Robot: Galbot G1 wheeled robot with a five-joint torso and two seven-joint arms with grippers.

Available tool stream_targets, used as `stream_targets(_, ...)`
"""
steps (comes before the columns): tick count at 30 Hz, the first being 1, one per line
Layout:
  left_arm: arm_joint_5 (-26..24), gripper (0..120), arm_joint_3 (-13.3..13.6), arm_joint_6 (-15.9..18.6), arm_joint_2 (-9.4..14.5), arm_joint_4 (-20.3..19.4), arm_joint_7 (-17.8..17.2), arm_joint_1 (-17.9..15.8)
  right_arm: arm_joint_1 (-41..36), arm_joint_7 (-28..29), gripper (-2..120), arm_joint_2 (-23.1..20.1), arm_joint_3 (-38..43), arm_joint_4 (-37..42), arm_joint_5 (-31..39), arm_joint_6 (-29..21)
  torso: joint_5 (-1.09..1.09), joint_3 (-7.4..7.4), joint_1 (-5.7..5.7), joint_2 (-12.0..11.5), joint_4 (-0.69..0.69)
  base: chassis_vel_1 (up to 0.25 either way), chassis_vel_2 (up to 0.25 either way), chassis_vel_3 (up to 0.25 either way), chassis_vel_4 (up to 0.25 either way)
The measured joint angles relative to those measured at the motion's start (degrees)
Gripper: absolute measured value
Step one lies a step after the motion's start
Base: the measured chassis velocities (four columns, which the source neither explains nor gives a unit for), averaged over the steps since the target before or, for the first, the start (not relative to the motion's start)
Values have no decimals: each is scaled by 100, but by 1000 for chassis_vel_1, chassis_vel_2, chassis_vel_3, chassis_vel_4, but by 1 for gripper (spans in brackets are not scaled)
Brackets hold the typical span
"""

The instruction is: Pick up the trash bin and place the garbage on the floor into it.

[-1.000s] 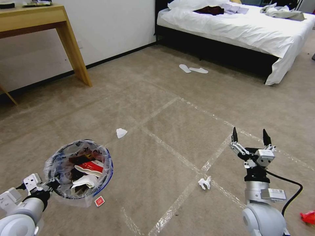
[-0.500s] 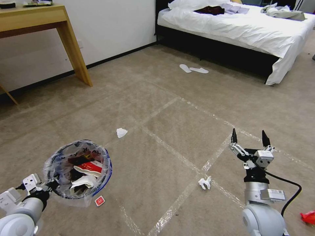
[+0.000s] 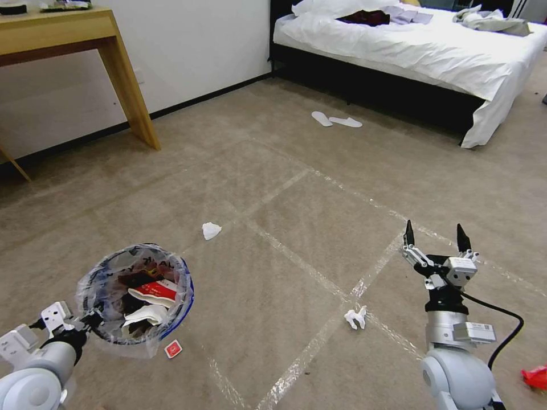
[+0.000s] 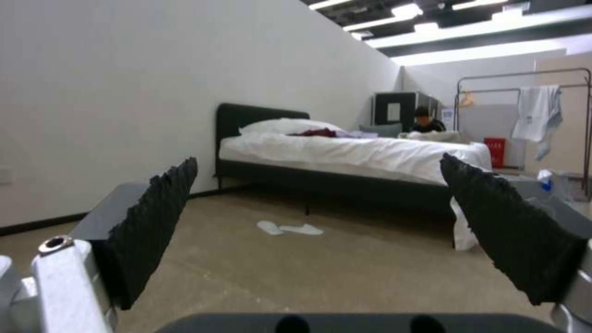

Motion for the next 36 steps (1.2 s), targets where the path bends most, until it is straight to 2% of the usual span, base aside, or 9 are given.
stream_targets(6, 22, 0, 0, -9, -3, 61, 30, 0, 77, 433, 100, -145, -135, 0, 542, -644, 0, 0, 0, 0, 0, 0, 0, 0, 0)
stream_targets(8, 31, 0, -4, -13, -12, 97, 31, -15, 130, 877, 100, -162, -259, -83, 930, -1133, 0, 0, 0, 1, 0, 0, 0, 0, 0)
stream_targets(11, 50, 0, -5, -30, -24, 150, 47, -21, 193, 1939, 100, -246, -505, -217, 1736, -2721, 0, 0, 0, 1, 0, 0, 0, 0, 0)
stream_targets(14, 57, 0, -5, -35, -26, 163, 55, -23, 223, 2210, 100, -272, -591, -293, 2000, -3146, -1, 0, 0, 1, 0, 0, 0, 0, 0)
stream_targets(16, 84, 0, -9, -67, -33, 209, 72, -32, 489, 3205, 100, -237, -971, -826, 3440, -4160, 1, 0, 0, 1, 0, 0, 0, 0, 0)
stream_targets(20, 132, 0, -15, -93, -62, 258, 105, -30, 842, 3731, 100, -64, -1237, -1395, 4551, -4547, 1, 0, 0, 1, 1, 0, 0, 0, 0)
stream_targets(23, 186, 0, -17, -119, -78, 310, 132, -25, 1109, 3792, 100, 47, -1400, -1858, 4729, -4590, -1, 0, 0, 1, 0, 0, 0, 0, 0)
stream_targets(33, 238, 0, -37, -153, -89, 388, 155, -22, 2004, 3592, 100, 163, -1782, -3163, 4686, -4643, 0, 0, 0, 0, 0, 0, 0, 0, 0)
stream_targets(36, 250, 0, -39, -159, -94, 404, 156, -15, 2398, 3175, 100, 168, -1971, -3850, 4529, -4597, -1, 0, 0, 1, 0, 0, 0, 0, 0)
